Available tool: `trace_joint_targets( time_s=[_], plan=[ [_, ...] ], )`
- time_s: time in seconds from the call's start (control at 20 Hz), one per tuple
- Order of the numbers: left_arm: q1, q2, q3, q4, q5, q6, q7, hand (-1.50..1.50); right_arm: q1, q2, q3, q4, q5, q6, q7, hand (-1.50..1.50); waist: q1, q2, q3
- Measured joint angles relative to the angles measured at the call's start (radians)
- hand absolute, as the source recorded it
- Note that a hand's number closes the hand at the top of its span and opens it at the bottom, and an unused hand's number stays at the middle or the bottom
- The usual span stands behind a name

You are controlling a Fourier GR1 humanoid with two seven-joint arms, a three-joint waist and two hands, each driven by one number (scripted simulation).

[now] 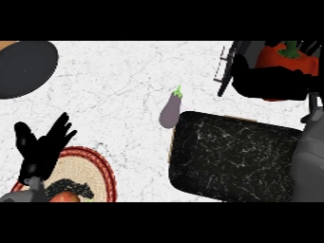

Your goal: Pick the bell pepper from the tray and place it in the tiered shelf

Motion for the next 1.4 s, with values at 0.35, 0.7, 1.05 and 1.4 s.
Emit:
trace_joint_targets(
  time_s=[0.35,0.7,1.05,1.4],
  plan=[
    [-0.007,-0.003,-0.003,-0.007,-0.003,-0.001,0.014,0.0,-0.198,-0.122,-0.213,0.15,-0.069,0.063,-0.035,1.5,0.006,0.002,0.0],
    [-0.018,0.001,0.003,0.002,0.003,-0.015,0.017,0.0,-0.304,-0.262,-0.33,0.362,-0.112,0.092,-0.109,1.5,0.011,0.005,0.0],
    [-0.011,-0.008,0.001,-0.004,-0.004,-0.014,0.005,0.0,-0.337,-0.352,-0.358,0.569,-0.15,0.101,-0.212,1.5,0.015,0.007,0.0],
    [-0.018,-0.013,0.002,0.012,-0.018,-0.011,-0.014,0.0,-0.322,-0.403,-0.337,0.777,-0.119,-0.008,-0.372,1.5,0.02,0.009,0.001]
  ],
)
